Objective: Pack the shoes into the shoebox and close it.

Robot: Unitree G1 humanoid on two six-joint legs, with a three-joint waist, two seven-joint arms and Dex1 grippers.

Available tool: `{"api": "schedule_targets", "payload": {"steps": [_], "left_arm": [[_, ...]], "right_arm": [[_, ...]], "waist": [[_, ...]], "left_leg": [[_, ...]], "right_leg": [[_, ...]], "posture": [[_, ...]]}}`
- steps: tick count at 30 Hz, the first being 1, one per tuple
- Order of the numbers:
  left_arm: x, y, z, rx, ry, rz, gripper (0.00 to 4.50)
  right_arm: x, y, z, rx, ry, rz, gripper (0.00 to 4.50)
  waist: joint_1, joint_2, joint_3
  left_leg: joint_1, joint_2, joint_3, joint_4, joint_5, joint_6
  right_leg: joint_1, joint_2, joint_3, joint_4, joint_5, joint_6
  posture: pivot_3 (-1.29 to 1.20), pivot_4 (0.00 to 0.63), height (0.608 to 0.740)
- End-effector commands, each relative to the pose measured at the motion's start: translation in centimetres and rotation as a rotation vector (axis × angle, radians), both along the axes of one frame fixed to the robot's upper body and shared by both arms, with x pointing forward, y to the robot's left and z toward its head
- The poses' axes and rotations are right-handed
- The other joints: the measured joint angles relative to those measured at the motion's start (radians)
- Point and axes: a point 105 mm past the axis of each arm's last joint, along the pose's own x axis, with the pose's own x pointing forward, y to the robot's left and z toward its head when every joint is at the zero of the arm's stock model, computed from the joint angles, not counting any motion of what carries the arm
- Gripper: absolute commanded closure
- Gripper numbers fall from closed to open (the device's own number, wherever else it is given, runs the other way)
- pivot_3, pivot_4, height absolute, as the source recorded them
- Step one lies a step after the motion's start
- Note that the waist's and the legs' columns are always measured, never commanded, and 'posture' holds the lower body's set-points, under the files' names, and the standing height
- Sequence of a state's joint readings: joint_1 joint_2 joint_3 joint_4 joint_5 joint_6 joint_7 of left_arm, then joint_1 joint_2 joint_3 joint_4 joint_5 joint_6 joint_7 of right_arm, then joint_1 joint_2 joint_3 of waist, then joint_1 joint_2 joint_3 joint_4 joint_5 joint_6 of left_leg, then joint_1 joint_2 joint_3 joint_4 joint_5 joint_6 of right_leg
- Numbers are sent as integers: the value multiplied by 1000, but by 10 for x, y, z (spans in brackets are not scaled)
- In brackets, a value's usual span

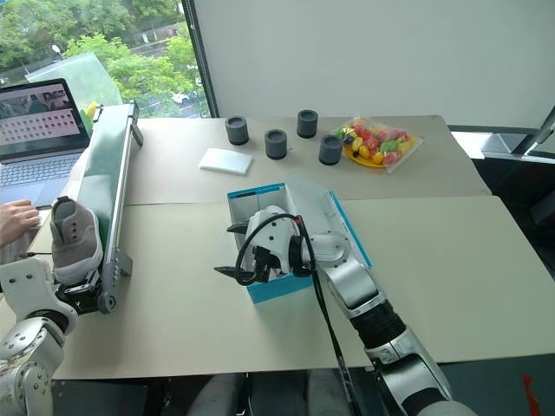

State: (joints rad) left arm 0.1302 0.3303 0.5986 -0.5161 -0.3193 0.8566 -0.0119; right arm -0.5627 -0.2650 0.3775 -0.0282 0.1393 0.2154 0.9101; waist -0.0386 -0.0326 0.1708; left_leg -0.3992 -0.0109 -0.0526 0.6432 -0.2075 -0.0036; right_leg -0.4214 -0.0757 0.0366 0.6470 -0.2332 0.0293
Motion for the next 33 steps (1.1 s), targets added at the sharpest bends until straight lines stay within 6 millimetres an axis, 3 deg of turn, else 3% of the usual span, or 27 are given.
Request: {"api": "schedule_targets", "payload": {"steps": [1,3,9,14,21,27,33], "left_arm": [[3,0,8,13,-22,-8,0],[5,-2,10,2,-34,-12,0],[10,-3,15,-25,-61,-16,1403],[13,-6,17,-35,-71,-22,2106],[19,-11,30,-40,-127,-9,2106],[28,-21,52,57,-202,-19,2106],[29,-25,48,44,-199,-18,2106]], "right_arm": [[2,-1,16,44,-34,-12,67],[2,-1,17,46,-35,-18,67],[7,-3,24,63,-34,-39,0],[10,-4,25,64,-34,-54,0],[14,-6,26,69,-28,-74,0],[21,-6,29,86,-9,-98,0],[24,-5,34,103,0,-108,0]], "waist": [[0,0,0],[1,0,0],[4,0,0],[8,0,0],[13,0,0],[18,0,0],[20,-1,0]], "left_leg": [[0,0,0,0,0,0],[0,0,0,0,0,0],[0,0,0,0,0,0],[1,0,0,0,0,0],[1,0,0,0,0,0],[1,-1,0,0,0,0],[0,-2,0,0,0,0]], "right_leg": [[0,0,0,0,0,0],[0,0,0,0,0,0],[0,0,0,0,0,0],[1,0,0,1,0,0],[1,0,0,1,0,0],[0,0,0,1,0,0],[0,0,0,0,0,0]], "posture": [[0,150,727],[0,150,727],[0,150,727],[0,150,727],[0,150,727],[0,150,727],[0,150,727]]}}
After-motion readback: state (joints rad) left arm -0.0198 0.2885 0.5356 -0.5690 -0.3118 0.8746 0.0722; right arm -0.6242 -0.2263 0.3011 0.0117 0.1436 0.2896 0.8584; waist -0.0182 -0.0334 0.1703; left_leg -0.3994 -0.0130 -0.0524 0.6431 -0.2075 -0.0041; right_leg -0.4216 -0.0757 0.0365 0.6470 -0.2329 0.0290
